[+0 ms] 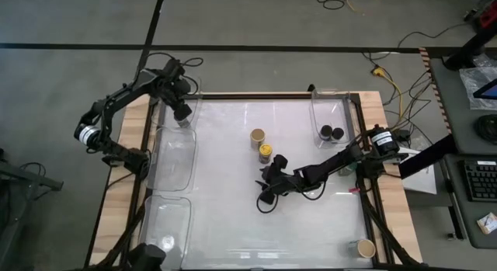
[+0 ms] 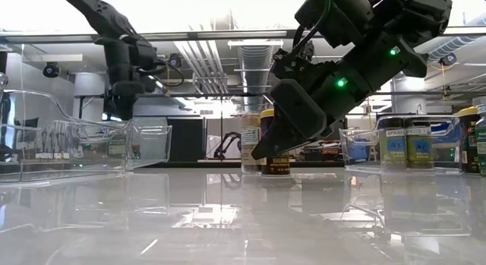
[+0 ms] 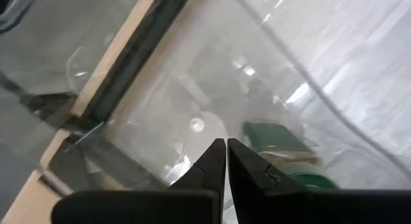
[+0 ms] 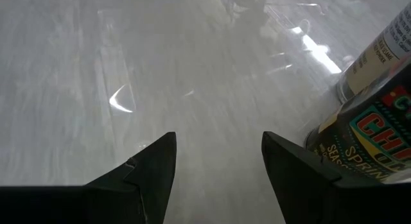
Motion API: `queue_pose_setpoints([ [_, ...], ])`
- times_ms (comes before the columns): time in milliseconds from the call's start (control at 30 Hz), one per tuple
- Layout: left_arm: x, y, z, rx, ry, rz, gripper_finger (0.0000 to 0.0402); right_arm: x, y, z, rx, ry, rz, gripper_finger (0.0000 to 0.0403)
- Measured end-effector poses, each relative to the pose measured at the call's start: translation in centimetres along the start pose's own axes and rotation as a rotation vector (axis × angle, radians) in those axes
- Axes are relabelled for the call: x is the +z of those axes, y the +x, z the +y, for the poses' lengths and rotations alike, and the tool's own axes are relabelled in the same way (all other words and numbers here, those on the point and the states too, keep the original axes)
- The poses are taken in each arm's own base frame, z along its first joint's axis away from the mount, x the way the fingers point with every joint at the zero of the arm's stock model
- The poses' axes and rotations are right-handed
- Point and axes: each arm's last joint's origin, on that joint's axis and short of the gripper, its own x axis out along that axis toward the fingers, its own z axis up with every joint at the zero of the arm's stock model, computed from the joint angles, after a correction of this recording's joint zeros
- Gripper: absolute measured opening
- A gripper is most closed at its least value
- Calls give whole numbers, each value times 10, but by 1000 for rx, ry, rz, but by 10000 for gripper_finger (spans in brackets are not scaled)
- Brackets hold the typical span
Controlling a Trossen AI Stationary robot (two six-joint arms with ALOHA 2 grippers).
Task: Sort spices by type
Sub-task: Move the bottom green spice bottle to the center of the table
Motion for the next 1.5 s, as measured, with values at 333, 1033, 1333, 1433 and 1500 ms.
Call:
queue_pose_setpoints([
  [333,-2,0,-1,4,1,3,0,0,0,0,0,2,0,219],
  [1033,-4,8,-19,-27,26,47,0,0,0,0,0,0,0,219],
  [1333,-2,8,-25,-74,45,25,0,0,0,0,0,-7,0,219],
  [1433,-1,8,-28,-91,56,24,0,0,0,0,0,-10,0,219],
  [1500,-1,8,-30,-100,63,26,0,0,0,0,0,-11,0,219],
])
